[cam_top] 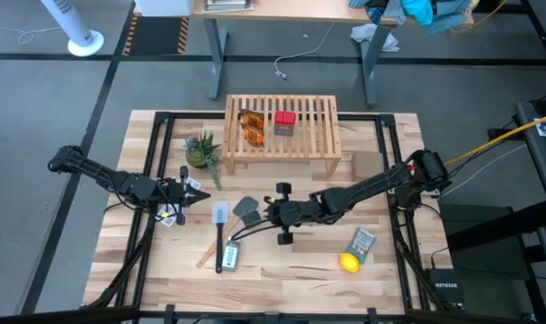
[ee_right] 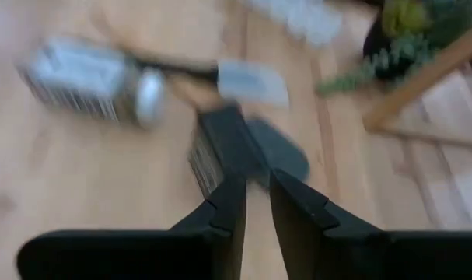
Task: Shelf spices
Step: Put the black seasoning can on the shelf
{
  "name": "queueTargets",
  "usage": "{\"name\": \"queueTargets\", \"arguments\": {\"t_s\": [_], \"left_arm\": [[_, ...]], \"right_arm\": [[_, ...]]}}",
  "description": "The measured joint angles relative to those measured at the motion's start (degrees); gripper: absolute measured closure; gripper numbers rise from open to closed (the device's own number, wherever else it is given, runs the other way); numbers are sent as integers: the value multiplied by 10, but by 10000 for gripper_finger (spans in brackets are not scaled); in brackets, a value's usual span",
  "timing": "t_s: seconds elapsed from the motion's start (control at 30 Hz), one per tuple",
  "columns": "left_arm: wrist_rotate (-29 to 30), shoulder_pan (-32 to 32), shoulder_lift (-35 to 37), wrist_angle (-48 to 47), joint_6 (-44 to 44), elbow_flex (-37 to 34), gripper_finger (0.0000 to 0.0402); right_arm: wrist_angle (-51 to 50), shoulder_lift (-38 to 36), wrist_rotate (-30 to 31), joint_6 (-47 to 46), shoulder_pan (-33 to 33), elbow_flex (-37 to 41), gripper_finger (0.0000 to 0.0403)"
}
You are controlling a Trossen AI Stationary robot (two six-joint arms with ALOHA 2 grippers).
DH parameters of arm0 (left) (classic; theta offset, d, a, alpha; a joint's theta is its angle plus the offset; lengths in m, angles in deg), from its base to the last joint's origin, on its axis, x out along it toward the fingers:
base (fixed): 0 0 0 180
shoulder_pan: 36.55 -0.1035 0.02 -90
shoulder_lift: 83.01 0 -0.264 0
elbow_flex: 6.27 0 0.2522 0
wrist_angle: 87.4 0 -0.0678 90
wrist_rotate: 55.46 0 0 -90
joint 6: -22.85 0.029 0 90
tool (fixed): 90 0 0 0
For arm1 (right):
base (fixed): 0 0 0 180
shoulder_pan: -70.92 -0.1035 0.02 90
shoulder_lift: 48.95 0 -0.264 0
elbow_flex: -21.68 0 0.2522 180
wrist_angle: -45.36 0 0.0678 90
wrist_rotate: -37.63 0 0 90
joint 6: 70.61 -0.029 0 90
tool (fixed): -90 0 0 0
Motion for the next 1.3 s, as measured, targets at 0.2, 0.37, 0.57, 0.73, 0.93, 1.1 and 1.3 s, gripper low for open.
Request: {"name": "queueTargets", "arguments": {"t_s": [0.2,0.37,0.57,0.73,0.93,1.1,1.3], "left_arm": [[0,0,0,0,0,0,402],[0,0,0,0,0,0,402],[0,0,0,0,0,0,402],[0,0,0,0,0,0,402],[0,0,0,0,0,0,402],[0,0,0,0,0,0,402],[0,0,0,0,0,0,402]], "right_arm": [[-72,0,-13,29,27,0,338],[-109,0,-103,27,49,0,338],[-112,5,-115,-9,59,0,338],[-105,14,-102,-47,61,2,295],[-3,20,-112,-31,60,44,187],[76,20,-118,-31,60,82,111],[214,20,-183,-19,65,132,55]]}}
